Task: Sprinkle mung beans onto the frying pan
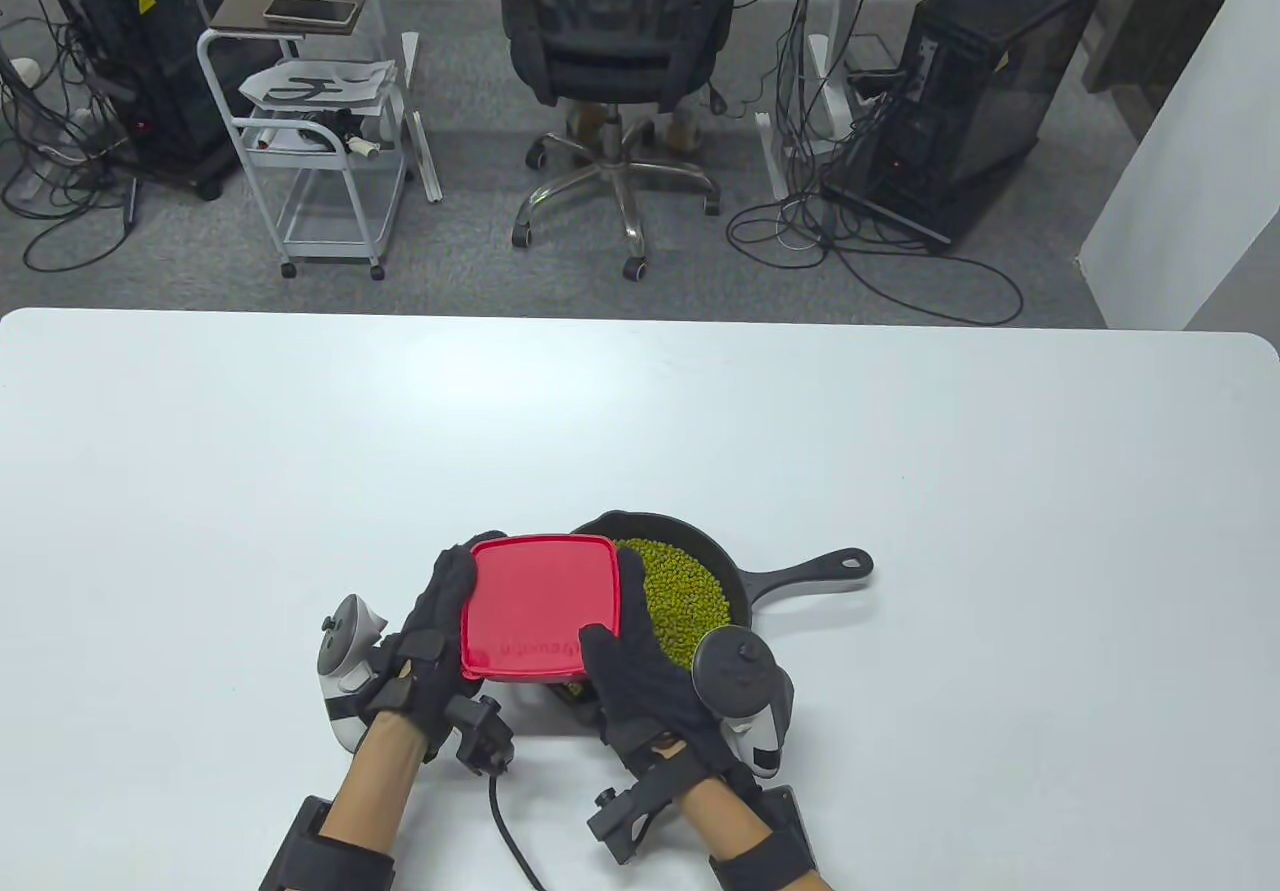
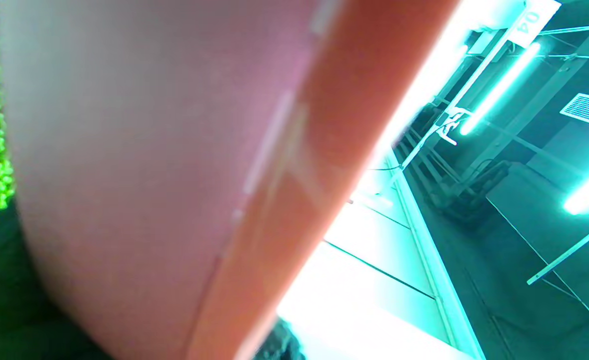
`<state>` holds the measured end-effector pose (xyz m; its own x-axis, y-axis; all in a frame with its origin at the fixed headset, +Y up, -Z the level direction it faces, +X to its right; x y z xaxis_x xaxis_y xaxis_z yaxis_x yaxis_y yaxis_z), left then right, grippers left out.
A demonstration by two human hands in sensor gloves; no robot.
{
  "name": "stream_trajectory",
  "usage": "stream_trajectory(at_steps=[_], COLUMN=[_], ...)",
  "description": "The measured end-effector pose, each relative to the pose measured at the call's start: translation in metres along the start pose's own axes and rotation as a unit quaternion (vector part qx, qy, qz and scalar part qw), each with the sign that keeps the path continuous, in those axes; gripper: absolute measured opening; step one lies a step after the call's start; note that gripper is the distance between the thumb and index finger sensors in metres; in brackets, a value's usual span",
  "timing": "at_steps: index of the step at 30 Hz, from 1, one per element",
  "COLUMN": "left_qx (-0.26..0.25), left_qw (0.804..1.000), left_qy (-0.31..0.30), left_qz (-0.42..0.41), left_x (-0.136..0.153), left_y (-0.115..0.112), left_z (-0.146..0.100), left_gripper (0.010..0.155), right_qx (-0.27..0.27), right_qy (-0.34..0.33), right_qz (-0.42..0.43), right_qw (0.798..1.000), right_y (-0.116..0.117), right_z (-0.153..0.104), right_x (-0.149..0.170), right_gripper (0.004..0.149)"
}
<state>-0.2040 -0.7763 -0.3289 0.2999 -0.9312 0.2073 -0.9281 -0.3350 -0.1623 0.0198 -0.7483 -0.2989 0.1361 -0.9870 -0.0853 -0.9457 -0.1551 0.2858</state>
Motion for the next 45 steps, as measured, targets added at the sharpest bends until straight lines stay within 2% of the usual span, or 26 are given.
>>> stream_trajectory(at_steps=[9, 10, 13, 15, 17, 19, 21, 27, 31, 33, 38, 42, 45], left_qx=[-0.014, -0.010, -0.008, -0.011, 0.010, -0.017, -0.005, 0.010, -0.006, -0.021, -0.077, -0.126, -0.165], left_qw=[1.000, 1.000, 1.000, 1.000, 0.999, 1.000, 1.000, 0.999, 0.999, 0.998, 0.995, 0.989, 0.979], left_qy=[0.004, 0.018, -0.001, 0.000, -0.006, 0.010, 0.016, 0.023, 0.011, 0.009, 0.010, 0.026, 0.027], left_qz=[0.013, 0.014, 0.004, -0.006, -0.034, -0.012, -0.019, 0.033, 0.049, 0.064, 0.059, 0.068, 0.114], left_x=[0.000, 0.005, -0.001, -0.002, -0.001, 0.003, 0.005, -0.003, -0.011, -0.014, -0.022, -0.034, -0.047], left_y=[-0.002, -0.004, -0.007, -0.007, -0.009, -0.004, 0.000, 0.002, 0.008, 0.014, 0.045, 0.071, 0.093], left_z=[-0.004, -0.004, -0.005, -0.003, -0.001, 0.000, 0.001, -0.001, -0.003, -0.005, -0.009, -0.008, -0.003], left_gripper=[0.067, 0.067, 0.068, 0.068, 0.069, 0.070, 0.071, 0.073, 0.072, 0.071, 0.070, 0.069, 0.068], right_qx=[0.030, 0.039, 0.059, 0.046, 0.047, 0.034, 0.010, 0.006, -0.005, -0.014, 0.009, 0.029, 0.039], right_qy=[-0.016, -0.035, -0.045, -0.024, -0.031, -0.018, 0.005, 0.014, 0.012, 0.005, -0.020, -0.037, -0.041], right_qz=[-0.016, -0.011, -0.031, -0.011, -0.023, -0.022, -0.006, -0.015, -0.037, -0.065, -0.109, -0.121, -0.108], right_qw=[0.999, 0.999, 0.997, 0.999, 0.998, 0.999, 1.000, 1.000, 0.999, 0.998, 0.994, 0.992, 0.993], right_y=[-0.004, -0.006, -0.011, -0.011, -0.012, -0.012, -0.010, -0.012, -0.013, -0.012, -0.027, -0.038, -0.045], right_z=[-0.001, -0.003, -0.004, -0.002, -0.001, 0.001, 0.004, 0.007, 0.007, 0.007, 0.007, 0.006, 0.005], right_x=[0.001, -0.002, -0.008, -0.012, -0.010, -0.004, 0.002, 0.008, 0.004, 0.002, -0.007, -0.015, -0.017], right_gripper=[0.074, 0.072, 0.071, 0.072, 0.073, 0.075, 0.077, 0.078, 0.079, 0.080, 0.080, 0.079, 0.079])
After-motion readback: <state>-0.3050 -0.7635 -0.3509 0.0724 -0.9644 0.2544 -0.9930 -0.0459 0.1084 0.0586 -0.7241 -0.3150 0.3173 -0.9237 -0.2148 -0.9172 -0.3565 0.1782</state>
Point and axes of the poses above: the tracker on the back of each hand, its own x axis roughly to the little-finger side, its own z axis roughly from the wrist to the fingertips, y = z × x, the point moved 4 cm from there along z, roughly from the wrist to the fingertips, and after that the axes turned 6 degrees about z, right-handed, at the moved point
